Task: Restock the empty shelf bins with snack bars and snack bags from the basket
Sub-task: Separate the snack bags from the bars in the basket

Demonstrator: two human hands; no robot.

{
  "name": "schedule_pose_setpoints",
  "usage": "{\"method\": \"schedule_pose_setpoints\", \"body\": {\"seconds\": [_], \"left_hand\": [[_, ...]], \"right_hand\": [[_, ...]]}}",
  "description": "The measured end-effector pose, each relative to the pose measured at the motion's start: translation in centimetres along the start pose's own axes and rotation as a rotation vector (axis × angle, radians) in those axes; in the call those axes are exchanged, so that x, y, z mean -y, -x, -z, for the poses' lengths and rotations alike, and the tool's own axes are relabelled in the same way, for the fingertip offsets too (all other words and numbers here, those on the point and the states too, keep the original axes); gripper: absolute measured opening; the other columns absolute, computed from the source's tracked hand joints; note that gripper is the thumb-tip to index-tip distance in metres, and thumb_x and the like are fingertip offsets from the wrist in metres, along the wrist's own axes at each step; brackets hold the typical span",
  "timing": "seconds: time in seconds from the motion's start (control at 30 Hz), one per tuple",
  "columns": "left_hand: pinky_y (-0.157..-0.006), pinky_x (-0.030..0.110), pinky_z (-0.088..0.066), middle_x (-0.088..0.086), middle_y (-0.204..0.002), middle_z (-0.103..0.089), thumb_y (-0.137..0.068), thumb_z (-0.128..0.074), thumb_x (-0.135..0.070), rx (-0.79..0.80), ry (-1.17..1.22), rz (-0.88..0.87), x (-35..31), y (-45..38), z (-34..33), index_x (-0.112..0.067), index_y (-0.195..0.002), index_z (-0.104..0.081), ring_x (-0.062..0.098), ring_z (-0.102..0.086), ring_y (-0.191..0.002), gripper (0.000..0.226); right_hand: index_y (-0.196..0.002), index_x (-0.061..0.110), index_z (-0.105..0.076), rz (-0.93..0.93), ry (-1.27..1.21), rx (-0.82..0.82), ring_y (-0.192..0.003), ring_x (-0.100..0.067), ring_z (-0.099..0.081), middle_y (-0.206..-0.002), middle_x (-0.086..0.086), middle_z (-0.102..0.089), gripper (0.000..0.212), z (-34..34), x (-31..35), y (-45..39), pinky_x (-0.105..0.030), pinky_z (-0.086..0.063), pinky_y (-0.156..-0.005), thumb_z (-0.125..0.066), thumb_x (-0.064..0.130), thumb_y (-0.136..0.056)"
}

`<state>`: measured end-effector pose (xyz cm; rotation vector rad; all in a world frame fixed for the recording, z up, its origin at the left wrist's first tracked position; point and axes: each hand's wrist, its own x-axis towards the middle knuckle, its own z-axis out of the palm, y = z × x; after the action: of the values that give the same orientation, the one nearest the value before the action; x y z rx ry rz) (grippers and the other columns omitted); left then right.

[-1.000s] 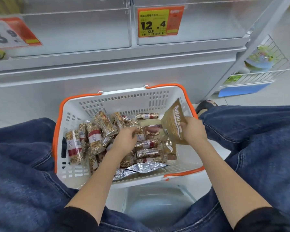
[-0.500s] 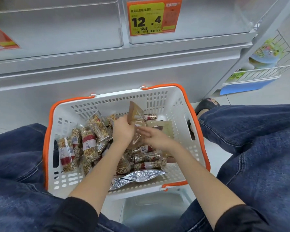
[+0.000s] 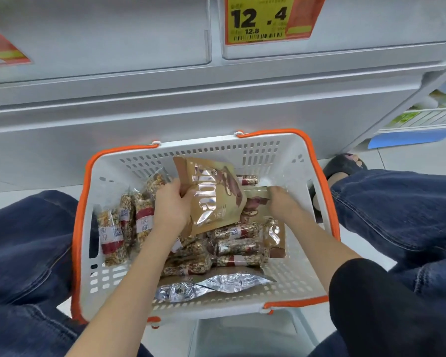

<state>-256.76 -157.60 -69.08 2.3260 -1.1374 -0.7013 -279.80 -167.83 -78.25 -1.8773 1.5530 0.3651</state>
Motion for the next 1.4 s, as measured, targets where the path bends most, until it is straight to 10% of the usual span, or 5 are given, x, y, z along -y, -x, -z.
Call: {"method": "schedule_pose_setpoints", "body": {"seconds": [0.33,0.63,0.93,1.03,1.4], "left_hand": [[-0.074,0.027,-0.044,0.005,-0.1,-0.069,-0.094,-0.055,-0.014,-0.046,0.067,-0.129,-1.8,0.1,0.5,-0.008,-0.108,-0.065,0.02,-0.061,-0.086,0.019],[-0.07,0.029,-0.045,0.002,-0.097,-0.07,-0.094,-0.055,-0.016,-0.147,0.042,-0.182,-2.1,0.4,2.3,-0.013,-0.108,-0.066,0.021,-0.063,-0.082,0.018],[-0.062,0.036,-0.055,0.005,-0.089,-0.067,-0.097,-0.05,-0.019,-0.036,-0.063,-0.325,-5.0,3.2,1.7,-0.018,-0.133,-0.044,0.024,-0.065,-0.073,0.037],[-0.048,0.034,-0.053,0.006,-0.079,-0.065,-0.098,-0.047,-0.017,0.005,-0.103,-0.386,-5.4,4.7,1.4,-0.026,-0.146,-0.021,0.02,-0.061,-0.057,0.055],[-0.071,0.024,-0.038,-0.005,-0.114,-0.06,-0.097,-0.043,-0.034,0.097,-0.071,-0.419,-5.3,4.7,1.4,-0.021,-0.118,-0.06,0.007,-0.049,-0.091,0.03]], "right_hand": [[-0.085,0.006,-0.06,-0.122,0.152,-0.065,-0.072,-0.026,-0.056,-0.07,-0.005,-0.056,0.005,2.3,0.2,2.1,-0.026,-0.04,-0.061,-0.061,0.003,-0.081],[-0.082,0.019,-0.058,-0.029,-0.215,-0.4,-0.07,-0.028,-0.061,-0.076,-0.004,-0.063,0.011,7.2,0.8,9.7,-0.035,-0.051,-0.061,-0.051,0.019,-0.091],[-0.077,0.014,-0.062,0.156,-0.326,-0.136,-0.039,-0.004,-0.048,-0.061,0.008,-0.053,0.014,11.5,4.5,13.9,-0.021,-0.041,-0.04,-0.06,0.018,-0.09],[-0.076,0.015,-0.053,0.091,-0.585,-0.162,-0.031,-0.008,-0.042,-0.049,0.001,-0.047,0.019,10.3,6.7,12.7,-0.017,-0.034,-0.034,-0.053,0.015,-0.094],[-0.077,0.007,-0.044,-0.291,-2.441,0.351,-0.027,-0.007,-0.035,-0.041,-0.002,-0.039,0.03,9.2,7.9,7.7,-0.015,-0.031,-0.03,-0.028,0.008,-0.102]]}}
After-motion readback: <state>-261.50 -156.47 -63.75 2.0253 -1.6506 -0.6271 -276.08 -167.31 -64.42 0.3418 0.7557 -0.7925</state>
